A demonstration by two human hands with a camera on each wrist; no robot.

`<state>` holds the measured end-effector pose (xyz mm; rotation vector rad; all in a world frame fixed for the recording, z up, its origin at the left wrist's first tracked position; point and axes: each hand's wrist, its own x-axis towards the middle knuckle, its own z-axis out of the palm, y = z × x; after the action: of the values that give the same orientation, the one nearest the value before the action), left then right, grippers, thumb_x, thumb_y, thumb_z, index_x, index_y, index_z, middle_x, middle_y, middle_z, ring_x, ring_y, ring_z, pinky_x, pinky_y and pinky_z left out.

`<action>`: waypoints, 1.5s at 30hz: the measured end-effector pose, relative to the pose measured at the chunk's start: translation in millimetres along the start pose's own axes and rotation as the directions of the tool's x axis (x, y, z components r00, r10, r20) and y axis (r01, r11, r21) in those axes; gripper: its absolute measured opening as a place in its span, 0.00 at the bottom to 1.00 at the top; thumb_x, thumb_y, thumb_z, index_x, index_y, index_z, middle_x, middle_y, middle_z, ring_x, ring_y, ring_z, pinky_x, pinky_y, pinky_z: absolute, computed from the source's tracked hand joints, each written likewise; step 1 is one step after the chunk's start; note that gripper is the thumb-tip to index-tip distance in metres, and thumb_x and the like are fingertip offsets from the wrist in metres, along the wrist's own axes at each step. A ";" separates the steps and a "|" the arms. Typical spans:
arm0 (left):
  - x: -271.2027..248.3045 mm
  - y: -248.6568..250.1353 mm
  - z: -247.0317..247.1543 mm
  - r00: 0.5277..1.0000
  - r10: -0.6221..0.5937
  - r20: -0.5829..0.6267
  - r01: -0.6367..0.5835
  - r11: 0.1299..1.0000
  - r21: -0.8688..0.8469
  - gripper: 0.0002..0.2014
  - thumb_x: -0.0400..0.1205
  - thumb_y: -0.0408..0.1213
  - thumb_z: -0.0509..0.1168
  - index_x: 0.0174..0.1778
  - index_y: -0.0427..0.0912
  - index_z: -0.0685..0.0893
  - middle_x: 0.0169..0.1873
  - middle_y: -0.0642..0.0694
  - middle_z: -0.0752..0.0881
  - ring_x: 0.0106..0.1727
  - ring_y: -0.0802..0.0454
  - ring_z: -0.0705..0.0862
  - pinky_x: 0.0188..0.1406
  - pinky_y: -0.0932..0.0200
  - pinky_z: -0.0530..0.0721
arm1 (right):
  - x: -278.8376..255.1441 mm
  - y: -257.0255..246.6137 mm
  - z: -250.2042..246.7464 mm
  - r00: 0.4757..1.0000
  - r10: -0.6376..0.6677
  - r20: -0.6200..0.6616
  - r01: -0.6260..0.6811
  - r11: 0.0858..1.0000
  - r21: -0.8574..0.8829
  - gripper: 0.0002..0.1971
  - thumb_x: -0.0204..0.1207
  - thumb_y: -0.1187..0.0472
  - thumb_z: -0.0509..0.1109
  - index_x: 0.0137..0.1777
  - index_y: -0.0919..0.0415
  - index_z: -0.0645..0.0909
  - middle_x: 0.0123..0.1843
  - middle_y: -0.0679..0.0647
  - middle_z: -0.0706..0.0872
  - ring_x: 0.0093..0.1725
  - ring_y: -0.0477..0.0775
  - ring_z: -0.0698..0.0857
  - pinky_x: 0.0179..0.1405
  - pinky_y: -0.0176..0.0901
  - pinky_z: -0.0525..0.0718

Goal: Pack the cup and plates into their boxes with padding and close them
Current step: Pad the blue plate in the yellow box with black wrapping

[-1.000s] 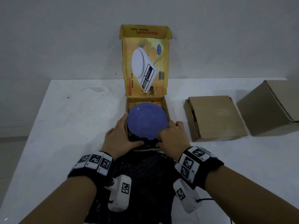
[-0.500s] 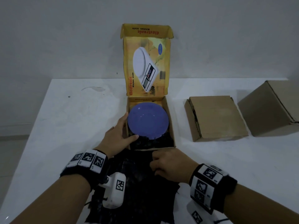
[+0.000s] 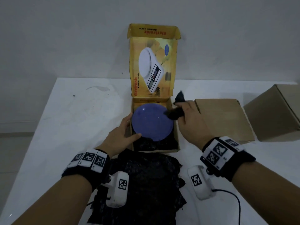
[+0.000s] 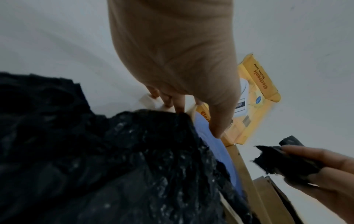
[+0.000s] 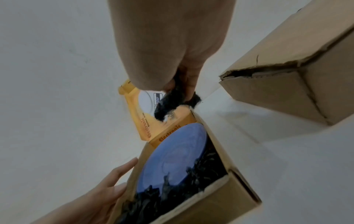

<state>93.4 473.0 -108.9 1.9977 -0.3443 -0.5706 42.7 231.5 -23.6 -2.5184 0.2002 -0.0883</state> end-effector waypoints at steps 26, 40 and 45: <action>-4.8 0.1 1.9 0.994 0.079 -0.073 -0.071 0.993 0.097 0.39 0.70 0.66 0.61 0.75 0.71 0.52 0.71 0.64 0.72 0.73 0.54 0.74 0.72 0.46 0.72 | 85.9 -6.7 48.6 0.907 0.031 0.420 0.200 0.846 -0.494 0.23 0.80 0.72 0.58 0.74 0.70 0.62 0.76 0.67 0.61 0.56 0.70 0.81 0.42 0.52 0.73; -24.9 38.3 42.6 0.677 0.525 0.517 -0.736 0.467 0.490 0.25 0.66 0.71 0.67 0.46 0.56 0.85 0.47 0.58 0.84 0.51 0.55 0.72 0.48 0.57 0.69 | 64.8 16.2 30.8 0.868 0.026 0.495 0.251 0.838 -0.484 0.31 0.82 0.52 0.54 0.82 0.55 0.48 0.84 0.53 0.53 0.84 0.52 0.48 0.80 0.63 0.48; -24.1 22.0 45.9 0.644 0.520 0.560 -0.765 0.433 0.477 0.12 0.69 0.62 0.69 0.38 0.60 0.89 0.52 0.62 0.86 0.57 0.54 0.71 0.54 0.54 0.65 | 63.6 15.0 31.9 0.832 0.053 0.553 0.269 0.833 -0.484 0.30 0.84 0.49 0.50 0.84 0.52 0.45 0.86 0.50 0.48 0.84 0.51 0.40 0.80 0.62 0.48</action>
<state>48.6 439.6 -101.8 2.1807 -1.7146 -0.2536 107.1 227.1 -57.1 -2.9889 -0.1965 0.7500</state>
